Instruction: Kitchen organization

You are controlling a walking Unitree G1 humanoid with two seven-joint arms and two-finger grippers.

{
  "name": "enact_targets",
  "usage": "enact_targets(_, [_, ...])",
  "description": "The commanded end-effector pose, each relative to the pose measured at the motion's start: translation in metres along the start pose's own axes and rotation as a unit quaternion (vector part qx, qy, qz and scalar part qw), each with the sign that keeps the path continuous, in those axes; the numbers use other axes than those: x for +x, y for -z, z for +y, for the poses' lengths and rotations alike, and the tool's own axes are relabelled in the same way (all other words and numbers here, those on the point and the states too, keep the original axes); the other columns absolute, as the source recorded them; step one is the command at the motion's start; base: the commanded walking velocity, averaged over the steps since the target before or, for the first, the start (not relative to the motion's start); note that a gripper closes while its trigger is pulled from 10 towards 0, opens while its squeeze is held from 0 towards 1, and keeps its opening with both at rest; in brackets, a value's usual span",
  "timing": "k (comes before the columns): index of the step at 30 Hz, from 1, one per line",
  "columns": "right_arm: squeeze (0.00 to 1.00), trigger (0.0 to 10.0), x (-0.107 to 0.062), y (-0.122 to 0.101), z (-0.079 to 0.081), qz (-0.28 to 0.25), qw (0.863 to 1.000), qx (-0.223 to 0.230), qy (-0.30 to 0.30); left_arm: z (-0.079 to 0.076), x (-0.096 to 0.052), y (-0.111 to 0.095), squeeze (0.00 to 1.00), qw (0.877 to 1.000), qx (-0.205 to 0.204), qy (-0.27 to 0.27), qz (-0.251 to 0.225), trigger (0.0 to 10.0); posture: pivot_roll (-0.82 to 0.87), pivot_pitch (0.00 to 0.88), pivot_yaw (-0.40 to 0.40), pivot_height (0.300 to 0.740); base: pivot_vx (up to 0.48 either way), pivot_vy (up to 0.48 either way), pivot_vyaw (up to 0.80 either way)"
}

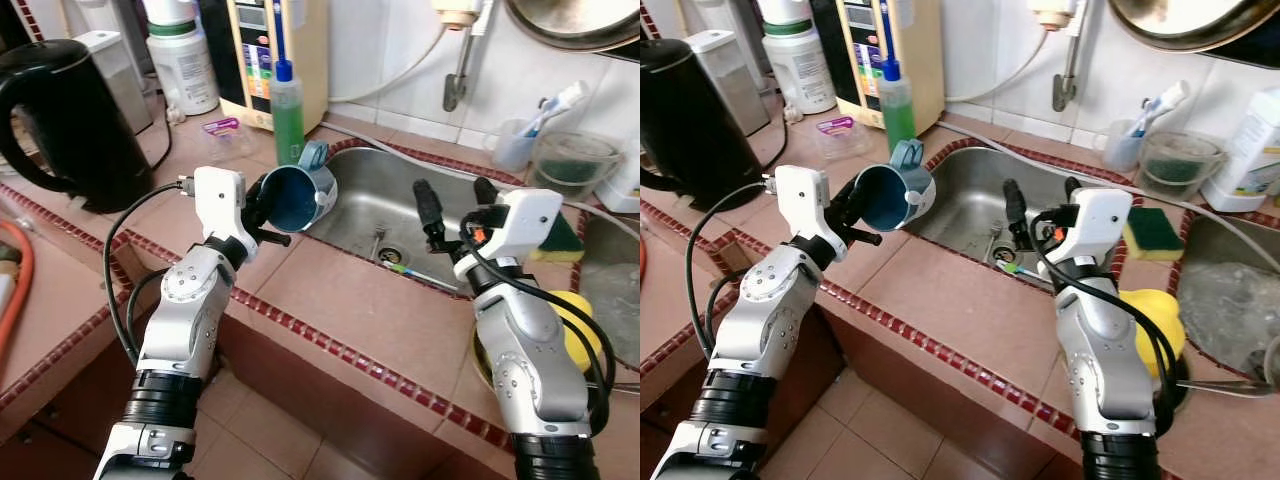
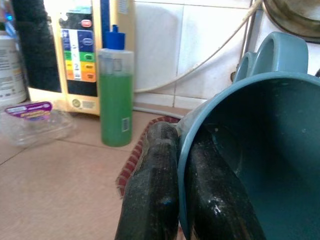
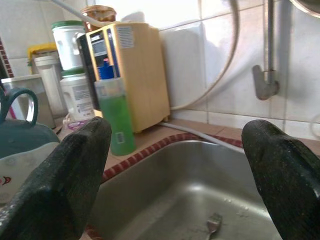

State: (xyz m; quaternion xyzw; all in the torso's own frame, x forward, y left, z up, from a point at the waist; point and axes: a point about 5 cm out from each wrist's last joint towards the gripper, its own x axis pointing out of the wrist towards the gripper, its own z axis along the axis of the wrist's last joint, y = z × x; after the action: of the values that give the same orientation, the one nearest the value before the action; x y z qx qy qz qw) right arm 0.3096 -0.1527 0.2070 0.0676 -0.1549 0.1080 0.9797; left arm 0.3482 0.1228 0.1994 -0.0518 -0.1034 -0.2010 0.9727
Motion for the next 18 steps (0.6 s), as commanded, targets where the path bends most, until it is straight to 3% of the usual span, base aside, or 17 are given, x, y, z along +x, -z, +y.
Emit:
enact_targets(1, [0.00,10.0,0.0022,-0.0014,0.0035,-0.006,1.000,-0.002,-0.009,0.0012,-0.0009,-0.0022,0.00,1.000,-0.003,0.002,-0.004,10.0,-0.16,0.068,0.056,0.740,0.000,0.000,0.00])
enact_targets(6, [0.00,10.0,0.0024,-0.0006,0.0031,-0.003,1.000,-0.003,-0.009,-0.0010,0.0003,-0.0041,0.00,1.000,-0.001,0.008,-0.010,10.0,-0.16,0.063,0.057,0.740,0.000,0.000,0.00])
enact_targets(18, [0.00,10.0,0.0029,-0.0005,0.0004,0.003,1.000,-0.005,-0.003,0.0026,-0.0005,-0.0012,0.00,1.000,-0.004,-0.001,0.003,10.0,-0.16,0.076,0.055,0.740,0.000,0.000,-0.77])
